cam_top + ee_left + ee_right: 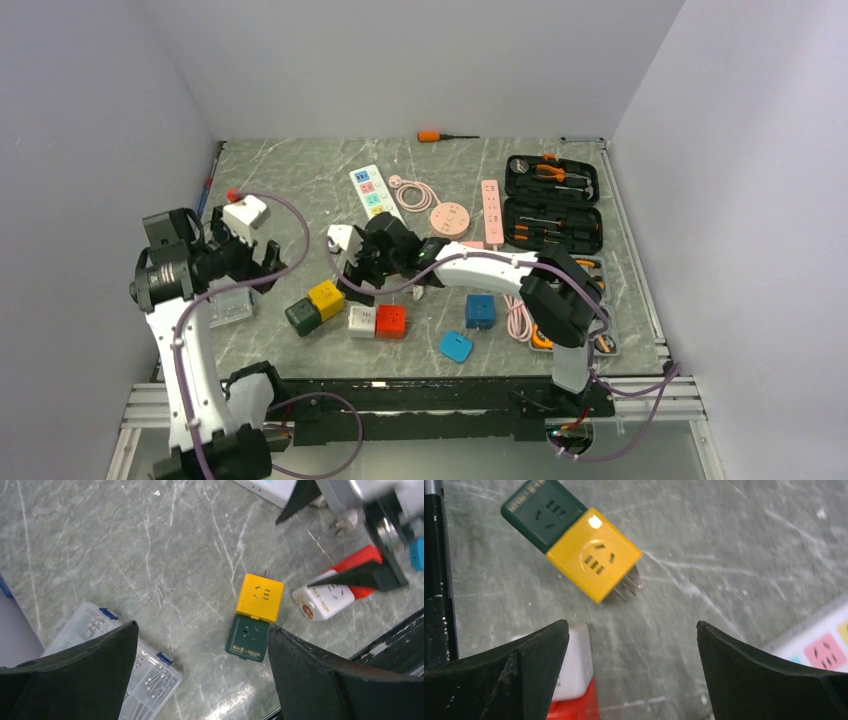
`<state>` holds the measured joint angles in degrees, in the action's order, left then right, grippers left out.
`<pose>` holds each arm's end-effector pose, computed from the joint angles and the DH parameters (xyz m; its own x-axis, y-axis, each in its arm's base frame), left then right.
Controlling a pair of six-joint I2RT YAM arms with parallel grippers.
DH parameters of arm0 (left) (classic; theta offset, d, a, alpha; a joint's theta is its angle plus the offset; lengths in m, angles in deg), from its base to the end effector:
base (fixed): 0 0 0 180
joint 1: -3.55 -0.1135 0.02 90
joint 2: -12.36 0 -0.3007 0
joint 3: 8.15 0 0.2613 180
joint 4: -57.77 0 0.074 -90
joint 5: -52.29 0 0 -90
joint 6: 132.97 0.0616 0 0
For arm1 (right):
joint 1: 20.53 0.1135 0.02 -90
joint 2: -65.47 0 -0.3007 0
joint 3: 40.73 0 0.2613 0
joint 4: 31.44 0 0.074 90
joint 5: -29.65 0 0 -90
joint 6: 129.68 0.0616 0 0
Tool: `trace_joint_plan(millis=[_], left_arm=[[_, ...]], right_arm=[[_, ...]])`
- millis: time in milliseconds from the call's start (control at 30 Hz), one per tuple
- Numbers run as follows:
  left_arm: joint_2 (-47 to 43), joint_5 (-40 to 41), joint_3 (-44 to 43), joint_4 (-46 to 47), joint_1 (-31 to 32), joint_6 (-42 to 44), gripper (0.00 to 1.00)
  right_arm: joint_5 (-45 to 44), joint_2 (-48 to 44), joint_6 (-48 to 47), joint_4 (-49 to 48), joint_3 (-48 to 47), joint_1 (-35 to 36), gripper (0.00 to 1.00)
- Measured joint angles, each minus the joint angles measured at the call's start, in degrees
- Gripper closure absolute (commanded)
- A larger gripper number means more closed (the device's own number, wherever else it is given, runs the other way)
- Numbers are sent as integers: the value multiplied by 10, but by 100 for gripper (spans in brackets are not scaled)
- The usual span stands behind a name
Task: Pull the plug off the socket
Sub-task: Remove the plug from the socket.
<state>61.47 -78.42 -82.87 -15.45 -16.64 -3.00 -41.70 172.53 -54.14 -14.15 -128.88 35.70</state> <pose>0.1454 0.0107 0.3646 -0.4342 0.3592 -0.8261 0.5611 0.8253 0.0639 0.2406 0.3952 0.2381 -0.0854 -0.5534 -0.8286 -0.9835 0.1797 -0.0186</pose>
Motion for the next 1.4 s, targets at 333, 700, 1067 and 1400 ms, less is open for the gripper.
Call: trace_joint_plan(millis=[333, 700, 1067, 1400], left_arm=[[129, -35, -14, 35, -66, -49, 1], [141, -35, -14, 47, -66, -63, 1], [150, -35, -14, 47, -66, -61, 1], [154, -35, -12, 47, -66, -61, 1]], right_arm=[[24, 98, -79, -37, -59, 43, 0], [27, 142, -133, -28, -125, 47, 0], [21, 187, -189, 28, -167, 73, 0], [-22, 148, -171, -5, -76, 108, 6]])
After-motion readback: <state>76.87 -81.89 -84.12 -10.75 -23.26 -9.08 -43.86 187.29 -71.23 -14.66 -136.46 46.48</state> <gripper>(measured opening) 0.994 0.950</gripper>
